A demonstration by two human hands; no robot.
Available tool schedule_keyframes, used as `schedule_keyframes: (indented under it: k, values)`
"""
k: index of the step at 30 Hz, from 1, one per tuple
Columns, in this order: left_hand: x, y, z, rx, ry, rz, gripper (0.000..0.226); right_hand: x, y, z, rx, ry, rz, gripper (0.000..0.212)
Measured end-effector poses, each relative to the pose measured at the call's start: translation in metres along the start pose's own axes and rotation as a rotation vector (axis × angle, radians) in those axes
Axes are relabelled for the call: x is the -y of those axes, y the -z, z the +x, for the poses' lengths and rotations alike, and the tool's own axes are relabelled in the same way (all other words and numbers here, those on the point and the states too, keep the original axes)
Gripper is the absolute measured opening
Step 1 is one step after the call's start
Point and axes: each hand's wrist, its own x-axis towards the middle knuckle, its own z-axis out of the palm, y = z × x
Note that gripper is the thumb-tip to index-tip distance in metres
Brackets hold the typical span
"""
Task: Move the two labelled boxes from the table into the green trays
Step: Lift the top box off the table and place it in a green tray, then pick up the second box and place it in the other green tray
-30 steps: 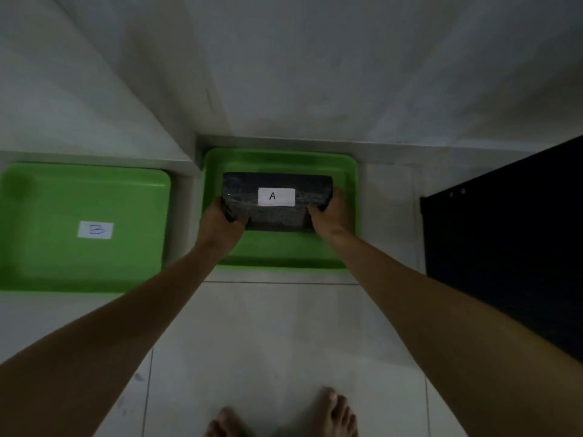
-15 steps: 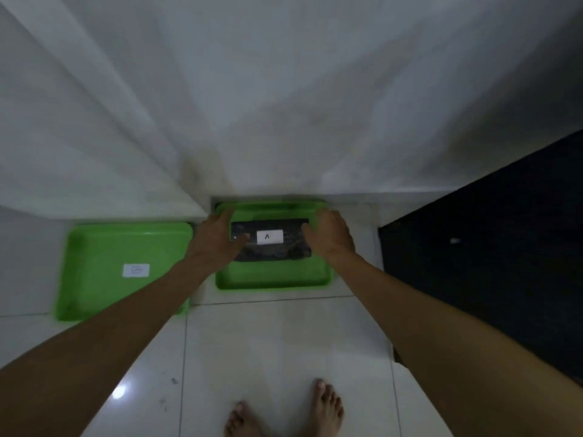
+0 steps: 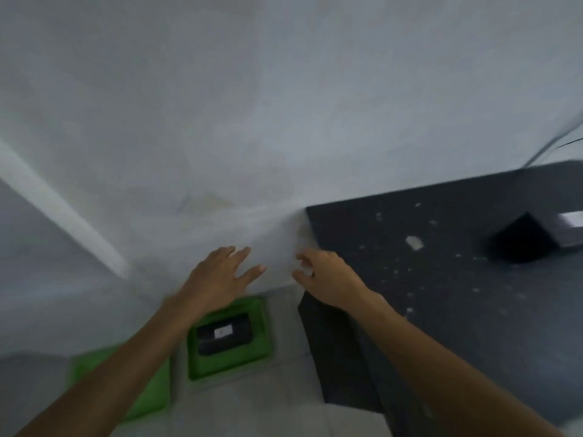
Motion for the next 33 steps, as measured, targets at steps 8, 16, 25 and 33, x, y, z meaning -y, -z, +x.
schedule_keyframes:
  k: [8, 16, 25, 33]
  values:
    - [-0.235, 0.002, -0.080, -0.006, -0.153, -0.107, 0.097, -0.129, 0.179, -0.197, -0.168, -0.120, -0.010, 0.047]
    - [-0.421, -0.064, -0.119, 0.047, -0.291, -0.166, 0.082, -0.254, 0.289, -0.340, -0.336, -0.218, -0.002, 0.045]
    - [-0.530, -0.149, -0.077, 0.132, -0.250, -0.235, 0.071, -0.375, 0.340, -0.356, -0.452, -0.249, 0.040, 0.034]
    - [-0.608, -0.212, 0.037, 0.202, -0.067, -0.342, 0.069, -0.497, 0.381, -0.291, -0.344, -0.312, 0.099, 0.029]
